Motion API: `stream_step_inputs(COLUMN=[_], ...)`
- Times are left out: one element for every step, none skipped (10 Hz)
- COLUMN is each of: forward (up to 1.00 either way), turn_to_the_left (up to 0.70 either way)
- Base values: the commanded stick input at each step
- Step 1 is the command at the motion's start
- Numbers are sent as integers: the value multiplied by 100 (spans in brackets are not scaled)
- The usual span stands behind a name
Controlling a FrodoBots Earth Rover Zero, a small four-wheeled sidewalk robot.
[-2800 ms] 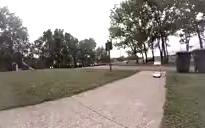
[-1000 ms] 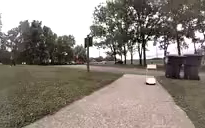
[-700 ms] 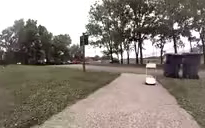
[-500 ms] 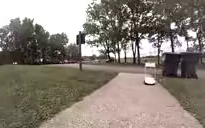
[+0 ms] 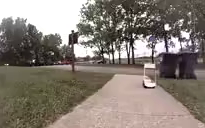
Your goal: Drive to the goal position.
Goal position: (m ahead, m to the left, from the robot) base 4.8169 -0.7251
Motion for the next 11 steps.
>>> stream_step_inputs(forward=[70, 70, 70, 70, 70, 70, 70, 70, 70, 70, 70], turn_to_the_left=[-14, -14, -14, -14, -14, -14, -14, -14, -14, -14, -14])
